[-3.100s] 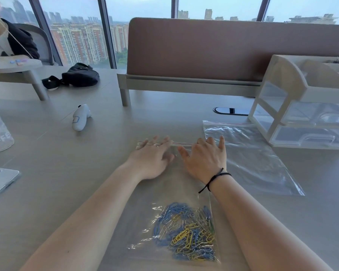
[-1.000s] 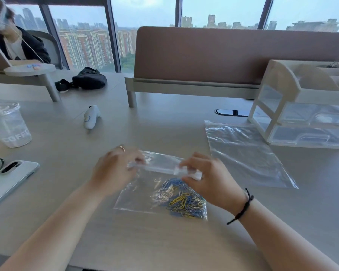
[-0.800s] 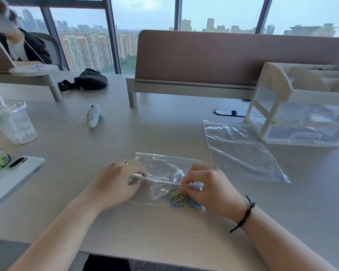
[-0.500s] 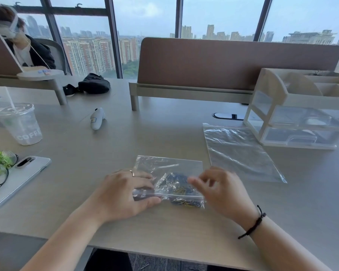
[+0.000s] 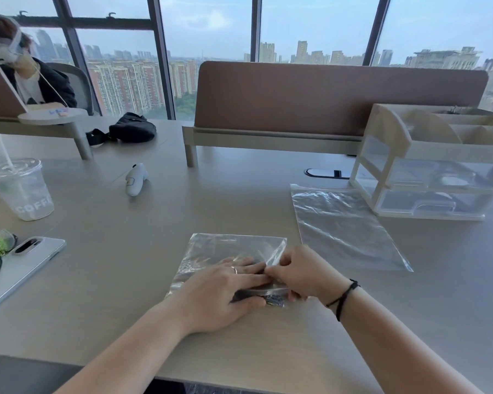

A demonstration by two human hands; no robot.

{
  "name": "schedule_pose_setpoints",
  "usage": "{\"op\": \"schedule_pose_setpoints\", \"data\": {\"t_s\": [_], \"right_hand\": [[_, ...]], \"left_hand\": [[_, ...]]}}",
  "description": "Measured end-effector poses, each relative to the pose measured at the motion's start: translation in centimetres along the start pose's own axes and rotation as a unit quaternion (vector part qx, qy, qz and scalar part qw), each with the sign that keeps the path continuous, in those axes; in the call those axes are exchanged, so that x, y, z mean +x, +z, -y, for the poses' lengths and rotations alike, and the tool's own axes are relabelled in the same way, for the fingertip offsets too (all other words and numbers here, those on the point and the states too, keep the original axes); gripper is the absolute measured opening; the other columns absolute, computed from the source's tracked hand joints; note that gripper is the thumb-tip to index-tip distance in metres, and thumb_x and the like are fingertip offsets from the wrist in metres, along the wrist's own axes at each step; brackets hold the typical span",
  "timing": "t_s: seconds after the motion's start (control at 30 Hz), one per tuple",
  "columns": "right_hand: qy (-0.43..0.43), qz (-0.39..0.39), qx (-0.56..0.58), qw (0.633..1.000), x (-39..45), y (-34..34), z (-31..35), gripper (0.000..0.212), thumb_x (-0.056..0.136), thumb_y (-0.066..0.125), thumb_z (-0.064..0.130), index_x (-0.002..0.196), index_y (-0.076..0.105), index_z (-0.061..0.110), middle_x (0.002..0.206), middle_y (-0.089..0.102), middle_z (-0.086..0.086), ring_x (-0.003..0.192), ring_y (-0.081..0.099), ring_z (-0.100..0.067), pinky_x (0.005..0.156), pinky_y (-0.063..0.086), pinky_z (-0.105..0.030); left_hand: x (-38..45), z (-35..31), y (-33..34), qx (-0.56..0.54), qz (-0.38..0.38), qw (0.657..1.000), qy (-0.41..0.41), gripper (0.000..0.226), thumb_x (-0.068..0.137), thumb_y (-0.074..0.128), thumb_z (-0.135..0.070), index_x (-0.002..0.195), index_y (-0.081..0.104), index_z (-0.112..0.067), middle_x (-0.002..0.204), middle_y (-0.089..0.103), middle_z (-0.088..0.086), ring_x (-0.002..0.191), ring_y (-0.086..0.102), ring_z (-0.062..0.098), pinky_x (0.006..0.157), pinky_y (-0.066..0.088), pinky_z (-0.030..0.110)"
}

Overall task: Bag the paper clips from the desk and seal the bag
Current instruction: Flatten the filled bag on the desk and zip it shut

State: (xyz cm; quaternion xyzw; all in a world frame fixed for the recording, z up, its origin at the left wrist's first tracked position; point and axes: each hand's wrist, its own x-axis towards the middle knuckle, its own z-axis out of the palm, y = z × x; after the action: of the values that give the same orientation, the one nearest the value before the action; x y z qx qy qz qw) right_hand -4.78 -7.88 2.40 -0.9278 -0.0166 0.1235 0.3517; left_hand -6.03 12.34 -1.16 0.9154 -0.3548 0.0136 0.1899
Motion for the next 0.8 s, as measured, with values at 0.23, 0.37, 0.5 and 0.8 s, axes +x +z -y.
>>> {"op": "schedule_pose_setpoints", "data": {"t_s": [0.23, 0.37, 0.5, 0.8], "right_hand": [[-0.056, -0.121, -0.008, 0.991, 2.8, 1.2, 0.5, 0.015, 0.084, 0.069, 0.032, 0.075, 0.062, 0.022, 0.068, 0.066, 0.005, 0.068, 0.062, -0.014, 0.065, 0.053, -0.029], [-0.035, -0.159, 0.018, 0.987, 6.4, 1.7, 0.9, 0.018, 0.082, 0.068, 0.028, 0.098, 0.06, 0.027, 0.097, 0.07, 0.001, 0.094, 0.065, -0.02, 0.081, 0.054, -0.032], [-0.025, -0.225, 0.011, 0.974, 8.8, 2.3, 1.2, 0.028, 0.083, 0.055, 0.02, 0.111, 0.053, 0.027, 0.098, 0.069, 0.0, 0.093, 0.064, -0.026, 0.076, 0.052, -0.034], [-0.062, -0.25, -0.045, 0.965, 11.5, 2.0, 0.9, 0.023, 0.089, 0.051, 0.025, 0.106, 0.065, 0.027, 0.103, 0.07, 0.003, 0.099, 0.064, -0.025, 0.075, 0.051, -0.032]], "left_hand": [[1.6, 2.0, -0.9, 0.088, 0.005, 0.993, -0.084, 0.068, 0.092, 0.003, -0.067, 0.146, 0.04, -0.049, 0.157, 0.032, -0.021, 0.15, 0.021, 0.009, 0.122, 0.013, 0.032], [4.4, 4.3, -1.3, 0.158, -0.01, 0.978, -0.133, 0.046, 0.105, 0.021, -0.044, 0.149, 0.036, -0.042, 0.161, 0.028, -0.015, 0.15, 0.021, 0.013, 0.121, 0.013, 0.033], [6.5, 4.6, -1.1, 0.105, 0.013, 0.983, -0.148, 0.056, 0.103, 0.028, -0.052, 0.156, 0.025, -0.033, 0.165, 0.015, -0.009, 0.152, 0.009, 0.011, 0.124, 0.005, 0.033], [10.0, 8.4, -2.0, 0.107, 0.004, 0.985, -0.139, 0.059, 0.096, 0.026, -0.068, 0.149, 0.034, -0.045, 0.163, 0.019, -0.015, 0.152, 0.009, 0.007, 0.123, 0.004, 0.035]]}}
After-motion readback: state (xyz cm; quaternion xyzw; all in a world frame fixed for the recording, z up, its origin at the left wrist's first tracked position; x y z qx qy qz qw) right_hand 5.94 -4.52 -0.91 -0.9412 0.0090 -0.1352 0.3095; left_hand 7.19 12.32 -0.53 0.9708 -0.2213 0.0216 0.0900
